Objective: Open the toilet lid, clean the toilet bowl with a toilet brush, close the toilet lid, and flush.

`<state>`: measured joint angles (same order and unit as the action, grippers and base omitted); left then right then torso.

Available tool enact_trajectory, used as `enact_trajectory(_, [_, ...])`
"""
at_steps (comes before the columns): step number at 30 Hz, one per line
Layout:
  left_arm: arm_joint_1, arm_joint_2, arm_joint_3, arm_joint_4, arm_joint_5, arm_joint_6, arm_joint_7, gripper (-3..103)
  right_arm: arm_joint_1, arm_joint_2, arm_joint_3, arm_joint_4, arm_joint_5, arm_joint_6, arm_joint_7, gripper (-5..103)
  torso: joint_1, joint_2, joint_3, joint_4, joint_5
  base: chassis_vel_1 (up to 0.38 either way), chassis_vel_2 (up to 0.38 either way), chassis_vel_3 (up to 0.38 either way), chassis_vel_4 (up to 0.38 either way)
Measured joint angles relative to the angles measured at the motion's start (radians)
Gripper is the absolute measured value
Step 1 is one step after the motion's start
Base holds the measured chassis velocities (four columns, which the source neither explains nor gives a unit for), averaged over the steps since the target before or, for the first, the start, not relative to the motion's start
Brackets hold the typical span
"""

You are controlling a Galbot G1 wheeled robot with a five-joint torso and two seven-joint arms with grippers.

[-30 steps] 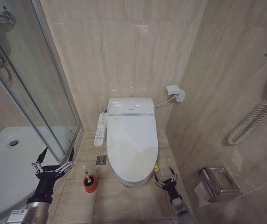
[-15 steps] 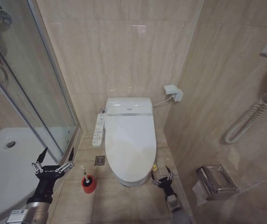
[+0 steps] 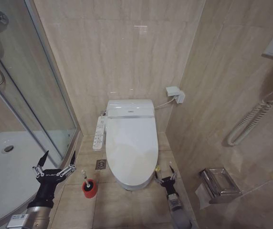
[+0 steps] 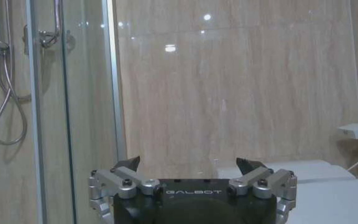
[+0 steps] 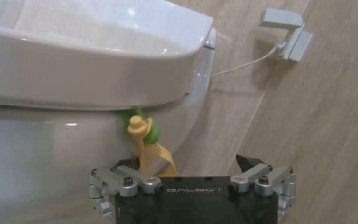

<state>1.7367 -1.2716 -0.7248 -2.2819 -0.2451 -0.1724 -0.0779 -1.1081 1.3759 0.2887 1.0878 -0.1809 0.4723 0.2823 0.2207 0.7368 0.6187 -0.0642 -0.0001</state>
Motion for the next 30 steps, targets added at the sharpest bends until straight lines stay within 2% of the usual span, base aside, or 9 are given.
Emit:
enact_trajectory(3, [0.0,0.0,0.0,0.0,0.0,0.0,0.0,100,0.012,0.004,0.007,-0.01,-0.003,0.005,0.0,100,0.0,0.0,0.0,0.0005,0.0003,0.0,0.0,0.0,0.0])
enact_trajectory(4, [0.0,0.0,0.0,0.0,0.0,0.0,0.0,100,0.017,0.005,0.008,-0.011,-0.003,0.006,-0.001,96,0.0,0.0,0.0,0.0006,0.0003,0.0,0.0,0.0,0.0])
enact_trajectory(11, [0.0,0.0,0.0,0.0,0.0,0.0,0.0,100,0.025,0.001,0.006,-0.011,0.004,0.009,-0.016,96,0.0,0.0,0.0,0.001,0.0006,0.0,0.0,0.0,0.0])
enact_trajectory(12, [0.0,0.0,0.0,0.0,0.0,0.0,0.0,100,0.025,-0.002,0.005,-0.009,0.005,0.01,-0.019,70,0.0,0.0,0.0,0.0012,0.0007,0.0,0.0,0.0,0.0])
enact_trajectory(17, [0.0,0.0,0.0,0.0,0.0,0.0,0.0,100,0.02,-0.008,0.009,-0.006,0.004,0.016,-0.027,70,0.0,0.0,0.0,0.0015,0.0009,0.0,0.0,0.0,0.0])
enact_trajectory(18, [0.0,0.0,0.0,0.0,0.0,0.0,0.0,100,0.019,-0.009,0.01,-0.006,0.004,0.017,-0.028,42,0.0,0.0,0.0,0.0013,0.0009,0.0,0.0,0.0,0.0])
enact_trajectory(26, [0.0,0.0,0.0,0.0,0.0,0.0,0.0,100,0.012,-0.016,0.016,0.001,0.003,0.021,-0.028,42,0.0,0.0,0.0,0.0008,0.0002,0.0,0.0,0.0,0.0])
enact_trajectory(27, [0.0,0.0,0.0,0.0,0.0,0.0,0.0,100,0.011,-0.017,0.017,0.003,0.003,0.021,-0.027,15,0.0,0.0,0.0,0.0008,0.0002,0.0,0.0,0.0,0.0])
enact_trajectory(30, [0.0,0.0,0.0,0.0,0.0,0.0,0.0,100,0.006,-0.022,0.022,0.011,0.003,0.019,-0.024,15,0.0,0.0,0.0,0.0006,0.0002,0.0,0.0,0.0,0.0])
